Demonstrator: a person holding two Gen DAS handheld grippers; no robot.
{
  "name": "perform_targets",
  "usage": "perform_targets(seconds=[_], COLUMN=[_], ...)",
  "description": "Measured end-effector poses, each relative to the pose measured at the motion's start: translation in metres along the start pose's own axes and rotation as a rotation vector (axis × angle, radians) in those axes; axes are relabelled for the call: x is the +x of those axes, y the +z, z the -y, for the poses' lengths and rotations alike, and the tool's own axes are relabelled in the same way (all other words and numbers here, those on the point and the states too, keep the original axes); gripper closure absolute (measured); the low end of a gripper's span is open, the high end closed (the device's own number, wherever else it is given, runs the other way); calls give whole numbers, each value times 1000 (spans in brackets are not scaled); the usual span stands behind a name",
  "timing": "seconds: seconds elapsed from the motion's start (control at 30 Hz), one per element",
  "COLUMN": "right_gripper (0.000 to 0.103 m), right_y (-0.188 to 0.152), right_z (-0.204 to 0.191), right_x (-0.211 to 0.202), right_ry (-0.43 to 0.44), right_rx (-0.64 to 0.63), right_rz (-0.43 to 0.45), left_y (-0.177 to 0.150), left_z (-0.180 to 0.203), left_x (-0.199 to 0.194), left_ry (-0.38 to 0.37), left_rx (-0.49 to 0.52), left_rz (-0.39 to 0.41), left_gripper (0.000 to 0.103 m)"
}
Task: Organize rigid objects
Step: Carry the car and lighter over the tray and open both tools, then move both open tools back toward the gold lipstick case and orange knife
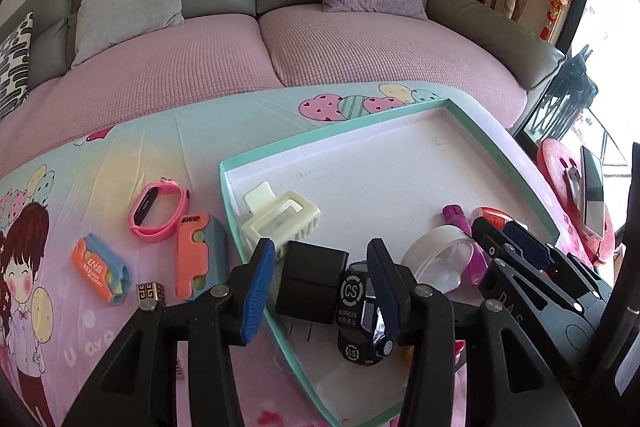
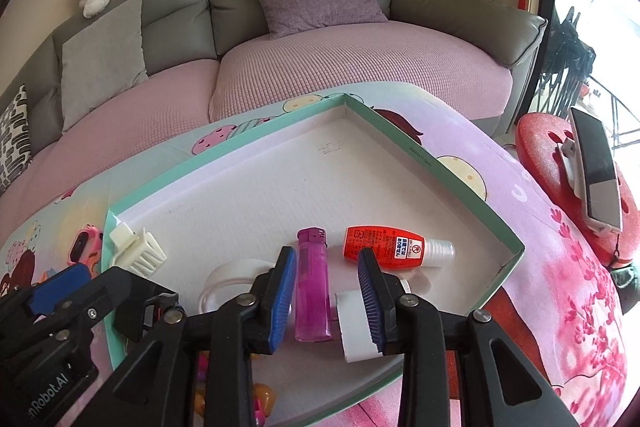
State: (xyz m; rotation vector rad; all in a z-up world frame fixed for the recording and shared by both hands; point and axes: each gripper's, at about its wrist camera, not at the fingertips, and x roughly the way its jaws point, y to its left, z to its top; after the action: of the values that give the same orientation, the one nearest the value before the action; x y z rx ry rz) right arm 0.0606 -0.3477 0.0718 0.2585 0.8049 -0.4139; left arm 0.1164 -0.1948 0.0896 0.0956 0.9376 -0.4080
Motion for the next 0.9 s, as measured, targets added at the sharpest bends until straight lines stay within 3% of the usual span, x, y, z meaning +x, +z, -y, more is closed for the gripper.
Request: perform_targets(seconds=[0.03, 0.1, 0.27, 0.4, 0.47, 0.63, 0.9], right_gripper=[55, 48, 37, 26, 23, 2, 0], right_y=[0, 1, 1, -2, -3, -7, -12], right_z=[0, -1, -8, -21, -29, -46, -73], right_x=[-1, -2, -2, 1, 1, -2, -10], right_ry=[3, 4, 21, 92, 102, 107, 159], right_rx=[4, 7, -7, -24, -45, -99, -143], right_rz=[3, 10, 17, -3, -3, 22, 43], left_y=[0, 0, -3, -10, -15, -26, -40], left_z=[-5, -16, -52, -85, -100, -134, -171], left_x=[-1, -3, -6, -4, -4, -7, -13], left_ry=[15, 56, 185, 251, 282, 309, 346], left_rx=[-10, -21, -82, -168, -213, -326, -436], left_rz=[3, 5, 7, -19, -34, -49, -56], left_gripper=[49, 32, 27, 16, 15, 14, 10])
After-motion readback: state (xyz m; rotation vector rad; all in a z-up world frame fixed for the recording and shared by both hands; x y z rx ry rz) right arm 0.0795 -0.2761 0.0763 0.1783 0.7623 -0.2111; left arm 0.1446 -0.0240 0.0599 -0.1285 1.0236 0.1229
